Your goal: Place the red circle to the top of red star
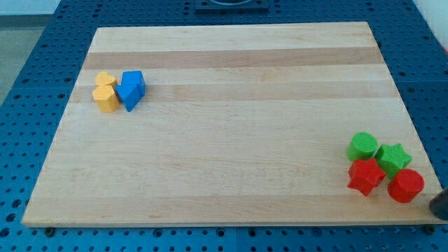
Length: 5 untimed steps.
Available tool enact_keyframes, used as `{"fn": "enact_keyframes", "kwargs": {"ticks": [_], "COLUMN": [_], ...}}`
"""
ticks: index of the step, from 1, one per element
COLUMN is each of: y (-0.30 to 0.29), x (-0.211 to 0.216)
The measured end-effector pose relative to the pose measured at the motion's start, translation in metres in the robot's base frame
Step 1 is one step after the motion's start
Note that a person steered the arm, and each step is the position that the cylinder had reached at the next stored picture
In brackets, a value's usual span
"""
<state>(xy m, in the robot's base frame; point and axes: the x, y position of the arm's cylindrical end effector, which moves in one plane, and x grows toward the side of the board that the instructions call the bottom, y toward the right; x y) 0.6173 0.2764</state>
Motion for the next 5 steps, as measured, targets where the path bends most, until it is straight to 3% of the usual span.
{"fn": "enact_keyframes", "kwargs": {"ticks": [1, 5], "y": [-0.025, -0.032], "x": [-0.008, -0.05]}}
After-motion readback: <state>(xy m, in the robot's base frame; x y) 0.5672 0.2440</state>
